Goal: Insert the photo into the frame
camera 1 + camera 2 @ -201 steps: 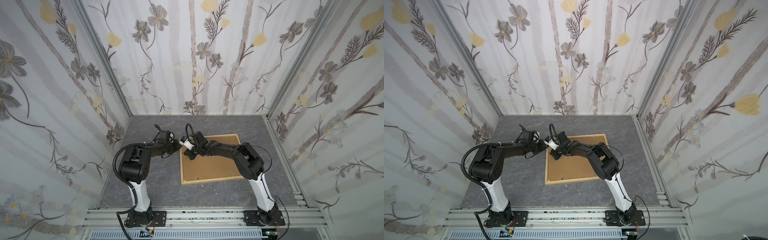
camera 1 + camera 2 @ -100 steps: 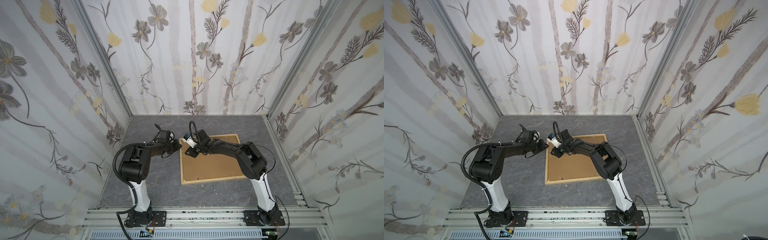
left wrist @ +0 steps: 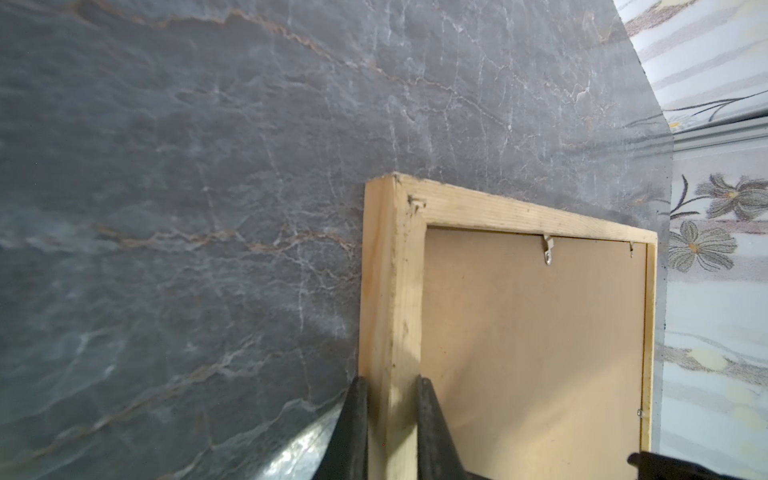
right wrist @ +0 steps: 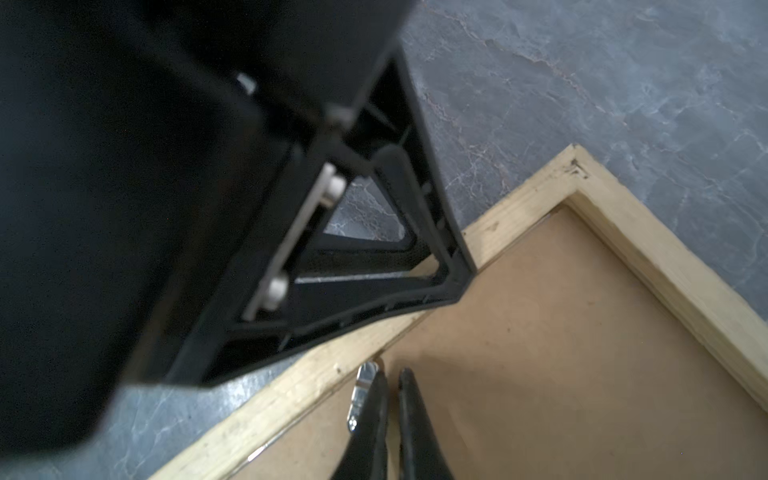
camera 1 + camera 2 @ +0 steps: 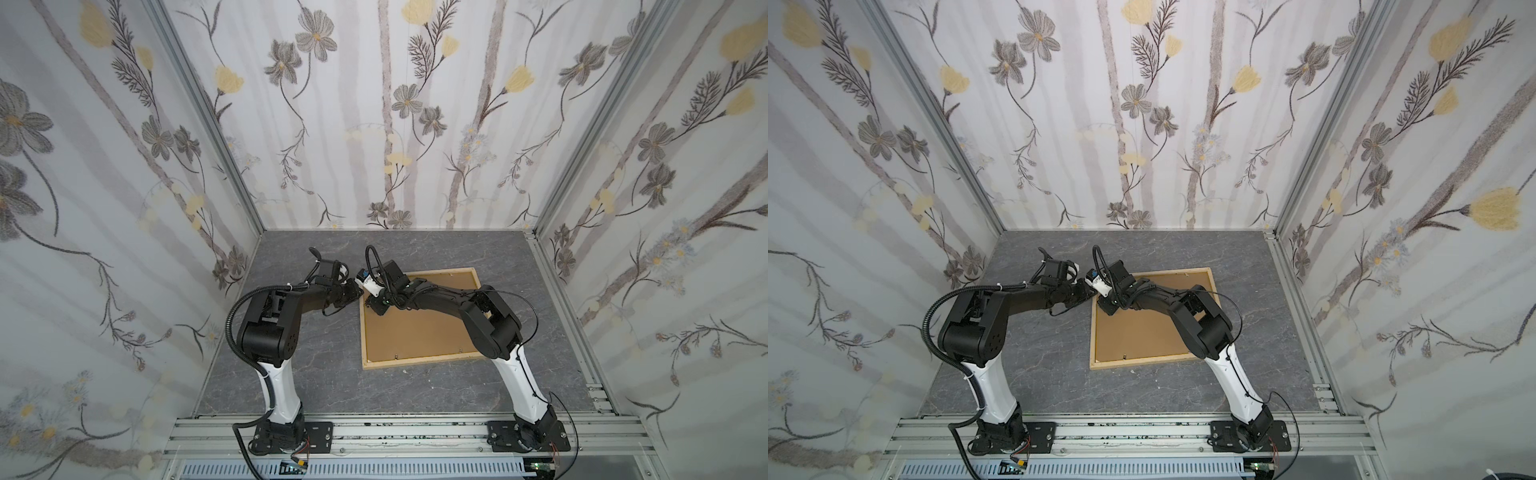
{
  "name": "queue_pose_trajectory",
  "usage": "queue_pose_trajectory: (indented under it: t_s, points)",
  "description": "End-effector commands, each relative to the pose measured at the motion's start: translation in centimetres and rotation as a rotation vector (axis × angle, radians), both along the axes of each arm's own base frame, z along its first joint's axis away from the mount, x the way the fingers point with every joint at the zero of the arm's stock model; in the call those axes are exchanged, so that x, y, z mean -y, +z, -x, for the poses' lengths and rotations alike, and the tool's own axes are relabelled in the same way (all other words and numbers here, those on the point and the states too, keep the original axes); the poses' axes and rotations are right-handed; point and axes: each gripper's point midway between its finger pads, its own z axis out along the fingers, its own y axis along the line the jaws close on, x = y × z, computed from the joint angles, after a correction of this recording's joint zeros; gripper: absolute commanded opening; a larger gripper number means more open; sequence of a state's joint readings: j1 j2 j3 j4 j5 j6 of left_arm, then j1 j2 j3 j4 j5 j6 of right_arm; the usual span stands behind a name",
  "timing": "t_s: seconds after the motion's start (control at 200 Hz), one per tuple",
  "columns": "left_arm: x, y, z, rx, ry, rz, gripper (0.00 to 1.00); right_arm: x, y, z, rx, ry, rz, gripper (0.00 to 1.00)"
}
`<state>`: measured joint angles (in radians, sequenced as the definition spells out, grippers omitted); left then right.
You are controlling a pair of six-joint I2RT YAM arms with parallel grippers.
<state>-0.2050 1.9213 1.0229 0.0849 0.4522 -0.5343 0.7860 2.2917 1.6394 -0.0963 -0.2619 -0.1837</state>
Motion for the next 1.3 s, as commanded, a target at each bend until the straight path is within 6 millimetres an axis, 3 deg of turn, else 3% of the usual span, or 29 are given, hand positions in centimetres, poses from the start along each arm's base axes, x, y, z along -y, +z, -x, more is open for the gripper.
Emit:
queue_pose_trajectory:
  t_s: [0.0,0.2,0.285,0.36,0.44,0.54,0.625,0.834,1.029,1.294]
  points:
    - [-1.3,-2.9,2.3,-0.139,0.035,-0.073,0.03,0.2,-2.1,4.1,-0.060,0.182,0.053,0.08]
    - [-1.3,-2.9,2.4,-0.141,0.039,-0.067,0.03,0.6,-3.1,6.2,-0.106,0.281,0.043,0.08]
    - [-1.3,-2.9,2.4,-0.141,0.040,-0.067,0.03,0.6,-2.8,5.7,-0.115,0.250,0.032,0.09]
    - [-1.4,-2.7,2.4,-0.136,0.041,-0.073,0.03,0.6,-1.3,4.7,-0.124,0.199,-0.014,0.13]
    - [-1.5,-2.5,2.3,-0.136,0.044,-0.079,0.03,1.1,0.3,2.9,-0.086,0.077,-0.020,0.30]
    - [-1.5,-2.3,2.2,-0.132,0.048,-0.077,0.03,1.4,1.9,1.8,-0.067,-0.020,-0.042,0.43]
    - [-1.6,-2.2,2.1,-0.128,0.054,-0.073,0.03,1.4,3.0,1.7,-0.066,-0.063,-0.089,0.49]
    - [-1.6,-1.8,1.9,-0.116,0.053,-0.067,0.04,2.0,3.0,-0.1,-0.010,-0.182,-0.063,0.50]
    - [-1.8,-2.0,2.2,-0.119,0.057,-0.069,0.03,1.1,3.0,-2.1,0.005,-0.216,-0.034,0.50]
    - [-1.7,-1.9,2.4,-0.117,0.059,-0.062,0.03,0.8,0.9,-2.9,0.005,-0.212,0.030,0.48]
